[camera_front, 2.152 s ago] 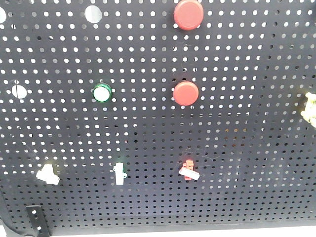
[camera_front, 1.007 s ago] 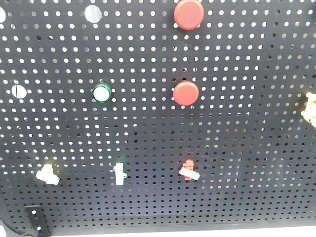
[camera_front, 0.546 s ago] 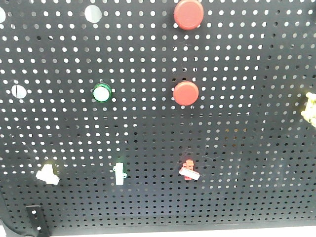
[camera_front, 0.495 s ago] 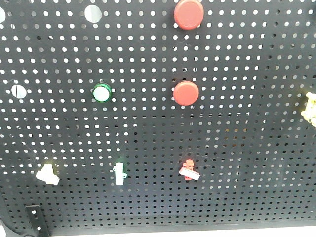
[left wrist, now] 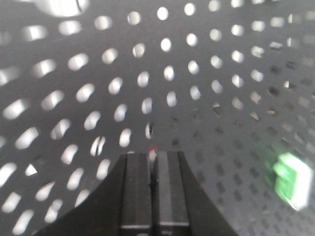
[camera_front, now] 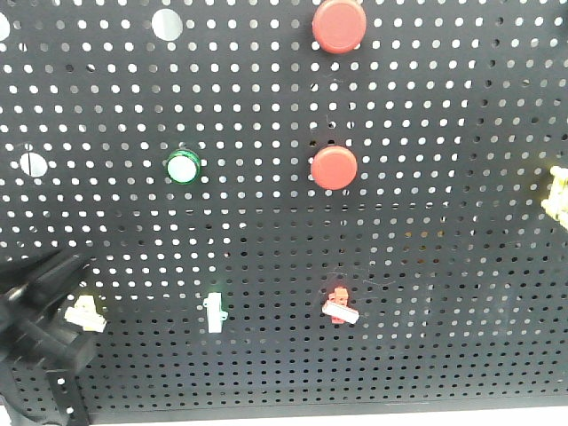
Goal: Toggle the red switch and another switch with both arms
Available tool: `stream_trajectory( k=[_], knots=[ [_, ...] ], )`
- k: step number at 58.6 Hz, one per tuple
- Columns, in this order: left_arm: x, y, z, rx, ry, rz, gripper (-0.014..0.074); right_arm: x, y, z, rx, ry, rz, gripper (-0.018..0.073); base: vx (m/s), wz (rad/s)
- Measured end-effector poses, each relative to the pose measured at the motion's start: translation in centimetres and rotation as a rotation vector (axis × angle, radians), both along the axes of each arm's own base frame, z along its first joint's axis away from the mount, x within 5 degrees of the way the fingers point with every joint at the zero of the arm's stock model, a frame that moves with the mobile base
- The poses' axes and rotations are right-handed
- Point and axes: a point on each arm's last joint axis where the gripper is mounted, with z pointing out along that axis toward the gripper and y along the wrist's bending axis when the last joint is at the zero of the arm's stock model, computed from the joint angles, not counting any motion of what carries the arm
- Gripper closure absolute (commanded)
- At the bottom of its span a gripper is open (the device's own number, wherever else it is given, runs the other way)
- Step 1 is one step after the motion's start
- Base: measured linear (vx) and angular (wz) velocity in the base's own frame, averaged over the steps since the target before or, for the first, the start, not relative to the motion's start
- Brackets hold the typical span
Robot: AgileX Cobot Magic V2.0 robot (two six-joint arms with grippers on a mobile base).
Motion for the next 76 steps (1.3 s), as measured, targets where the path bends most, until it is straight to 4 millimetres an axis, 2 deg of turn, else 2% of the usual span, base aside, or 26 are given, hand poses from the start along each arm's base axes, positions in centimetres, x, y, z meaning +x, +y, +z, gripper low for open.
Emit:
stream_trajectory(
  k=[17, 55, 70, 76],
  knots=[
    [0.1, 0.4, -1.5, 0.027, 0.171, 0.046, 0.0594, 0.0, 0.0, -0.1, -0.001, 0.013, -0.003, 0.0566, 0.00, 0.00],
    [-0.1, 0.7, -2.6, 0.052, 0.291, 0.080, 0.0594, 0.0, 0.0, -0.1, 0.000, 0.013, -0.003, 0.0566, 0.00, 0.00],
    [1.0, 0.5, -4.8, 0.090, 0.410, 0.093, 0.0594, 0.0, 0.0, -0.1, 0.001, 0.016, -0.004, 0.0566, 0.00, 0.00],
    [1.0, 0.3, -5.0, 0.095, 0.422, 0.089, 0.0594, 0.0, 0.0, -0.2, 0.000, 0.021, -0.005, 0.0566, 0.00, 0.00]
  ],
)
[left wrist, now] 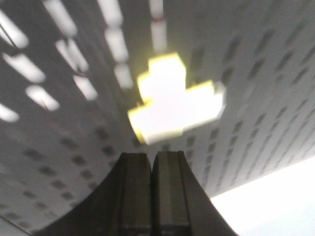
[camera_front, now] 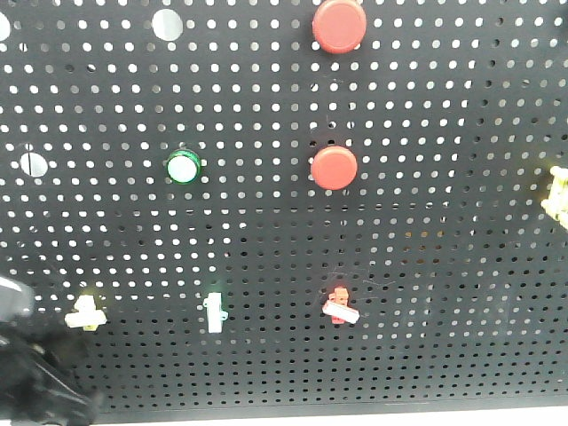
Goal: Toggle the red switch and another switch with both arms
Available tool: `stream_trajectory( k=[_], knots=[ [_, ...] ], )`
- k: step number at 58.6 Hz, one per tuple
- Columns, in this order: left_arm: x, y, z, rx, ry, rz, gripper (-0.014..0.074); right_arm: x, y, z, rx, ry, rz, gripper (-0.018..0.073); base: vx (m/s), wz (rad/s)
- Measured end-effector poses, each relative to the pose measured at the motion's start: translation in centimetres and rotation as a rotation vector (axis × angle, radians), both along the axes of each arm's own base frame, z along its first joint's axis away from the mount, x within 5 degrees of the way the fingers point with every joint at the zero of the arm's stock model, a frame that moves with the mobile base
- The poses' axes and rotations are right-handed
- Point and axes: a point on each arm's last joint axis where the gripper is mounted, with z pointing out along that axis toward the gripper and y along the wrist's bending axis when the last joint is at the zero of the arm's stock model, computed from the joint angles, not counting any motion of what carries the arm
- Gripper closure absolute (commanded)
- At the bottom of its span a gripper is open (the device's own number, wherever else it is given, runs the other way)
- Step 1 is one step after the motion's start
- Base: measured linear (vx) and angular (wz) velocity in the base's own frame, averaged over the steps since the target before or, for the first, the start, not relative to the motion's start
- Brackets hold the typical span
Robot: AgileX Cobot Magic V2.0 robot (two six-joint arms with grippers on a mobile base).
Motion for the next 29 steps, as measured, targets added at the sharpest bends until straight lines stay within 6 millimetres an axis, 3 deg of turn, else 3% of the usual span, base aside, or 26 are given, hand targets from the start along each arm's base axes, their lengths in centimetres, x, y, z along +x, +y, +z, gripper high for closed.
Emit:
stream_trajectory(
  k=[21, 29],
  knots=[
    [-2.7, 0.6, 4.1, -0.078, -0.183, -0.007, 0.0594, 0.0, 0.0, 0.0, 0.000, 0.005, -0.001, 0.0566, 0.00, 0.00],
    [-2.6, 0.3, 4.9, -0.112, -0.274, -0.030, 0.0594, 0.0, 0.0, 0.0, 0.000, 0.005, -0.001, 0.0566, 0.00, 0.00]
  ],
)
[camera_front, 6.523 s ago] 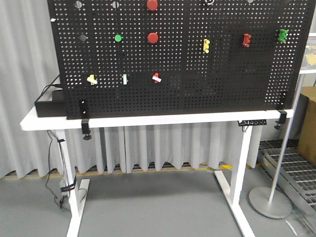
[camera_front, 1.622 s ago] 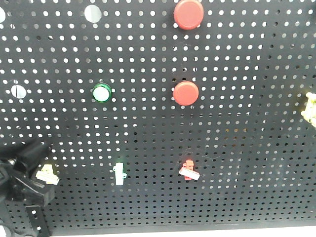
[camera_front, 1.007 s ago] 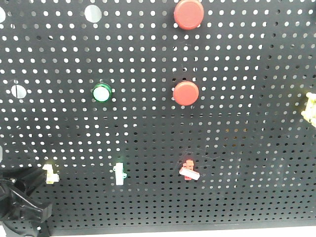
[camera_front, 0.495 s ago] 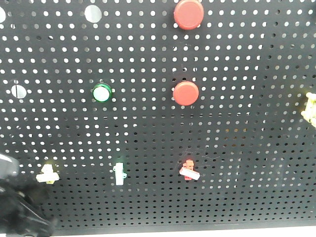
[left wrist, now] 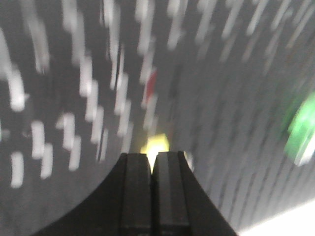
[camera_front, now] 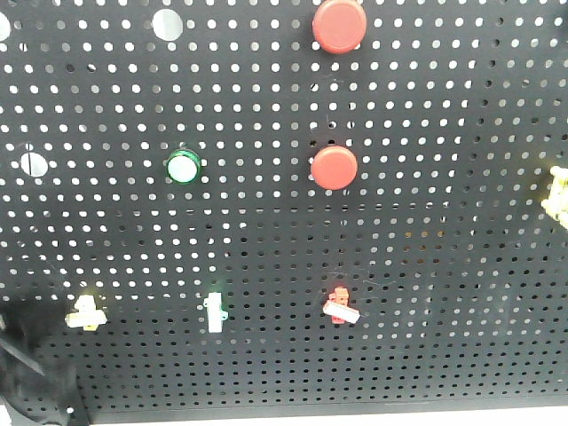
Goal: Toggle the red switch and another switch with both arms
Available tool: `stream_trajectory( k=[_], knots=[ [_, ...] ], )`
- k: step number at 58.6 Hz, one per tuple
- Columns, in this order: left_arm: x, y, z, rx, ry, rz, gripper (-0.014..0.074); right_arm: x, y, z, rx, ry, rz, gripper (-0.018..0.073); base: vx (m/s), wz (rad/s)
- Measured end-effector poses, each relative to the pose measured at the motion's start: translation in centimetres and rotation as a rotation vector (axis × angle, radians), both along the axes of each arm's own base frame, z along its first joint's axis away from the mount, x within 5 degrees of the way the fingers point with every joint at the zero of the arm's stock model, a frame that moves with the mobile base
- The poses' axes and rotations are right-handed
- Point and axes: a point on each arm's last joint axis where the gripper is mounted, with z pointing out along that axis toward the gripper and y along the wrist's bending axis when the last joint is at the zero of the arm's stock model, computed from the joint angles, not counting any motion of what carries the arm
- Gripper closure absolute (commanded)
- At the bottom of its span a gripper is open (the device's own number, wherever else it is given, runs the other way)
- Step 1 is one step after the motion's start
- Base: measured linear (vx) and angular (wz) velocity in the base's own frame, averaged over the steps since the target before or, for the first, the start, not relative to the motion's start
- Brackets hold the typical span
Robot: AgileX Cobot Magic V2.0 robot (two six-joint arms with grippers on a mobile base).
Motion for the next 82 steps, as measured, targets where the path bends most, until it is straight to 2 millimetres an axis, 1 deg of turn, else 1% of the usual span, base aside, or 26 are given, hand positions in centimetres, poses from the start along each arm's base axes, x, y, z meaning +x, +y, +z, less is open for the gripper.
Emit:
stream_trajectory(
  k=[7, 16, 22, 32, 55, 75, 82],
  knots=[
    [1.0, -0.1, -0.7, 0.015, 0.004, 0.000, 0.0594, 0.0, 0.0, 0.0, 0.000, 0.001, 0.000, 0.0566, 0.00, 0.00],
    [2.2, 0.9, -1.9, 0.016, 0.067, 0.061, 0.0594, 0.0, 0.0, 0.0, 0.000, 0.001, 0.000, 0.0566, 0.00, 0.00],
    [2.2, 1.4, -2.3, 0.015, 0.107, 0.090, 0.0594, 0.0, 0.0, 0.0, 0.000, 0.001, 0.000, 0.0566, 0.00, 0.00],
    [2.1, 1.5, -2.6, 0.036, 0.139, 0.095, 0.0594, 0.0, 0.0, 0.0, 0.000, 0.001, 0.000, 0.0566, 0.00, 0.00],
    [2.3, 1.3, -1.9, 0.016, 0.062, 0.078, 0.0594, 0.0, 0.0, 0.0, 0.000, 0.001, 0.000, 0.0566, 0.00, 0.00],
    [3.4, 1.1, -3.1, 0.027, 0.093, 0.072, 0.0594, 0.0, 0.0, 0.0, 0.000, 0.001, 0.000, 0.0566, 0.00, 0.00],
    [3.4, 1.0, -3.2, 0.038, 0.107, 0.071, 0.0594, 0.0, 0.0, 0.0, 0.000, 0.001, 0.000, 0.0566, -0.01, 0.02]
  ],
)
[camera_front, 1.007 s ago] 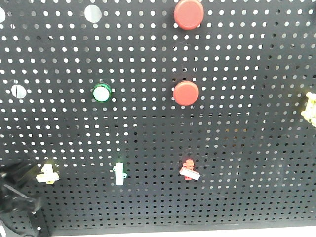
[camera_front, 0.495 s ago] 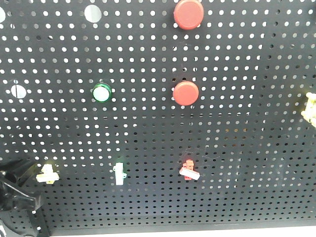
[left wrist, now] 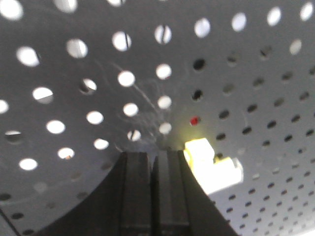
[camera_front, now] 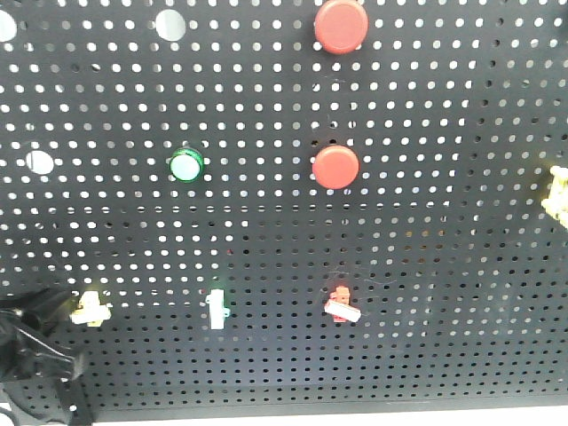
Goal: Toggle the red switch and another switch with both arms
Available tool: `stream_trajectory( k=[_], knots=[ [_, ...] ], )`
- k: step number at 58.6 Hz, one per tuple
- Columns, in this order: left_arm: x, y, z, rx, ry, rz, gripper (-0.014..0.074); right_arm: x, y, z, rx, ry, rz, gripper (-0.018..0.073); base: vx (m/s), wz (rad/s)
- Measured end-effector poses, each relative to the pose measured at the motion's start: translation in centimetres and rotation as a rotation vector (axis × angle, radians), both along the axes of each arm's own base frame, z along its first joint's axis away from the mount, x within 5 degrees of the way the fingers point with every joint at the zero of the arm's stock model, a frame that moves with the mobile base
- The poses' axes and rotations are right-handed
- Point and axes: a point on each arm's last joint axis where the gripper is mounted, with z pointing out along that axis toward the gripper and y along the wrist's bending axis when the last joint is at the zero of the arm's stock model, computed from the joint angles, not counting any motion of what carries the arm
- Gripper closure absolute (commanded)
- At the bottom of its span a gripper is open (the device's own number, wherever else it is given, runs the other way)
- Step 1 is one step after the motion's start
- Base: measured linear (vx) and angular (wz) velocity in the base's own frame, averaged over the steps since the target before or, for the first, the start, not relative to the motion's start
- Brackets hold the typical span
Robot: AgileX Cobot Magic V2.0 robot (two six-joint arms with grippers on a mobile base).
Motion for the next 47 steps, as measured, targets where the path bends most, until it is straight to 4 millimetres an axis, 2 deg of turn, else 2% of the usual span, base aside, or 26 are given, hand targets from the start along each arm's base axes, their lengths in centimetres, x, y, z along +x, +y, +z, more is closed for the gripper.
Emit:
stream_trajectory(
  k=[11, 15, 28, 33, 47],
  knots=[
    [-0.5, 0.2, -1.6, 0.050, 0.178, 0.028, 0.0594, 0.0, -0.1, -0.3, -0.003, 0.036, -0.008, 0.0566, 0.00, 0.01],
    [-0.9, 0.2, -1.5, 0.054, 0.202, 0.031, 0.0594, 0.0, -0.1, -0.4, -0.004, 0.045, -0.011, 0.0566, 0.00, -0.01],
    [-3.6, 0.7, 2.1, -0.043, 0.049, 0.039, 0.0594, 0.0, 0.4, -0.2, 0.027, 0.025, 0.026, 0.0566, 0.00, 0.00],
    [-4.7, 0.9, 3.3, -0.075, -0.002, 0.043, 0.0594, 0.3, 1.4, -0.4, 0.042, 0.040, 0.092, 0.0566, 0.00, 0.00],
    [-7.1, 1.5, 5.5, -0.111, -0.118, 0.038, 0.0594, 2.6, 6.6, -2.7, 0.004, 0.128, 0.364, 0.0566, 0.00, 0.00]
  ],
)
